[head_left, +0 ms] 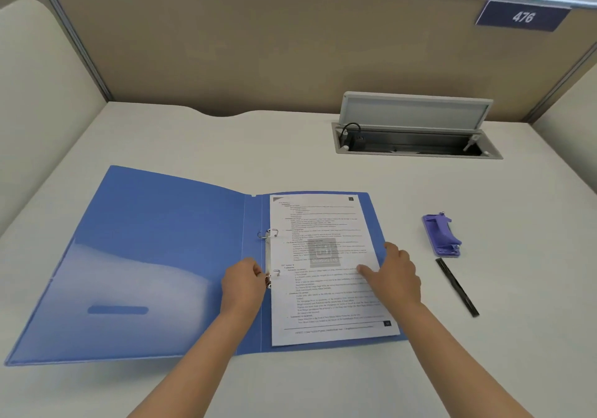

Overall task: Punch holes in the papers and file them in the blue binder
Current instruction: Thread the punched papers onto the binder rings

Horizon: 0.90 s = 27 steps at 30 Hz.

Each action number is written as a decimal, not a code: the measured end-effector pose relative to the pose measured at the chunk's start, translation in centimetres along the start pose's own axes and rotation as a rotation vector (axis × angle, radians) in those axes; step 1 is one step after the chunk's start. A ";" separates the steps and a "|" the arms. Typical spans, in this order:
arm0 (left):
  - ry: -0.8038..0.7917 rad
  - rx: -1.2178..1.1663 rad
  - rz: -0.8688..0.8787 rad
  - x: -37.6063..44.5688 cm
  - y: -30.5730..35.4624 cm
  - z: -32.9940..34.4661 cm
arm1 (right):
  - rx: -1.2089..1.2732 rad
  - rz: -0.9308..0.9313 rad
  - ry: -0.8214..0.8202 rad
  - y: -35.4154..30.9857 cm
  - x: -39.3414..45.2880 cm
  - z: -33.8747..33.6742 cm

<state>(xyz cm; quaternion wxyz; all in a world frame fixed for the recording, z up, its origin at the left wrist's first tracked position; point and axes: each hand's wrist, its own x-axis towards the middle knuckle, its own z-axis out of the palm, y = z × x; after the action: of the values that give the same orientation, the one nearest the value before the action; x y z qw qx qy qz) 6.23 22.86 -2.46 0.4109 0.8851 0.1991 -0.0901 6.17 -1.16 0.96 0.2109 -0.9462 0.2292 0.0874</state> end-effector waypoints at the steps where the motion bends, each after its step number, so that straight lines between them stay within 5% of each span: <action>1: 0.005 0.015 0.018 0.1 0.1 0.2 | 0.003 -0.013 0.009 0.3 -0.2 -0.1; 6: 0.029 0.104 0.070 0.5 1.0 0.6 | 0.095 -0.029 0.088 3.0 0.0 -0.9; 10: 0.039 0.121 0.079 0.8 1.5 0.9 | 0.092 0.151 0.244 7.2 2.3 -3.6; 13: 0.053 0.145 0.071 0.6 1.8 1.0 | -0.026 0.274 0.150 10.2 3.3 -4.3; 22: 0.024 0.124 0.022 -0.5 2.5 0.2 | -0.081 0.204 0.045 10.6 4.0 -4.0; 27: 0.036 0.137 -0.014 -0.8 2.8 -1.5 | 0.316 0.067 0.093 4.3 2.1 -5.7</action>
<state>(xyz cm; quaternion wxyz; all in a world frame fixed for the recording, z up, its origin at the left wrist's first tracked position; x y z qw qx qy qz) 6.68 22.14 0.77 0.3449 0.9113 0.2061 -0.0905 6.38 -7.97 3.95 0.3432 -0.8961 0.2812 0.0132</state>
